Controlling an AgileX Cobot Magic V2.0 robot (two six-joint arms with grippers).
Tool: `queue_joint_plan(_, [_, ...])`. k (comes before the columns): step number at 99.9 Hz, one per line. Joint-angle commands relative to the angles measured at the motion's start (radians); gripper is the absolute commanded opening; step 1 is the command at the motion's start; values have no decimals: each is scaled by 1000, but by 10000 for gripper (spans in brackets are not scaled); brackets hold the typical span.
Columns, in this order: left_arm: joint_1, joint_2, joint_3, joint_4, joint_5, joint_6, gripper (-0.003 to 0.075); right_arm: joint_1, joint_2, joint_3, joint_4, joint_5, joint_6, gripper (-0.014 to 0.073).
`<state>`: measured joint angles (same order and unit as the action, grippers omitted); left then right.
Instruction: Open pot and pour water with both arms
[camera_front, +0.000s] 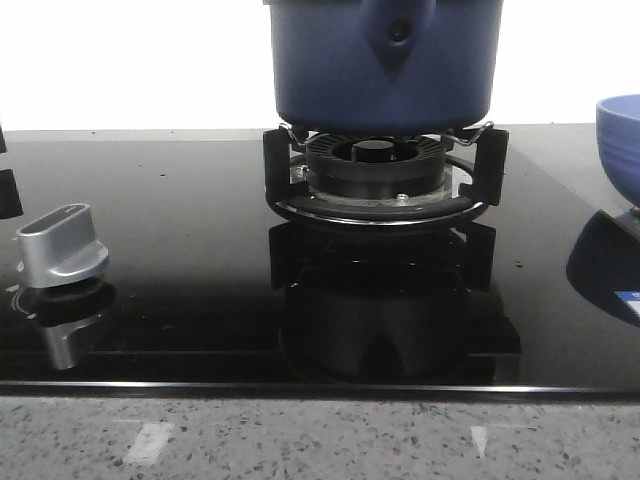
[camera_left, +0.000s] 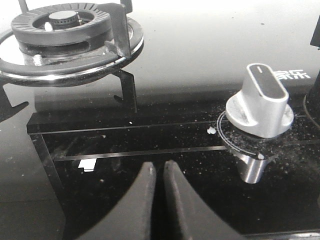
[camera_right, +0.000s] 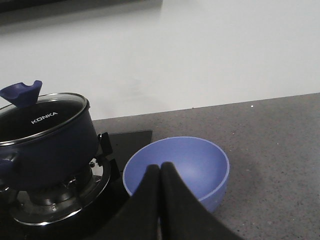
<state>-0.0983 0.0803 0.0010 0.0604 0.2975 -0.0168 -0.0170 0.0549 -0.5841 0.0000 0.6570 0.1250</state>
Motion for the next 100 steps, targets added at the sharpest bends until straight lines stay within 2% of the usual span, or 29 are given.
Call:
queue_joint_plan(1, [0,11,30,0,-69,-9,-20,3,13,-20,0,-86,-7,-69])
queue_joint_plan(23, [0,11,30,0,-69,-9,-20,3,11,-6,0,-97,-7,-69])
queue_joint_plan(39, [0,11,30,0,-69,-9,-20,-28,2,68,-33,-118,-7,-69])
queue_joint_plan(49, [0,11,30,0,-69,-9,-20,-67,0,165,-67,-238,-7,-69])
queue_joint_plan(66, [0,11,30,0,-69,-9,-20,-122,0,409,-67,-566,-7,-69])
queue_joint_plan(80, [0,11,30,0,-69,-9,-20,-123,-7,571,-67,-657,-7,-69])
queue_joint_plan(88, [0,11,30,0,-69,-9,-20,-123,-48,624,-67,-681,-7,-69])
queue_joint_plan(92, [0,11,30,0,-69,-9,-20,-123,-77,620,-67,-602,-7,-69])
queue_joint_plan(100, [0,13,30,0,-73,-9,-20,-123,-84,622,-67,-542,-7,-69])
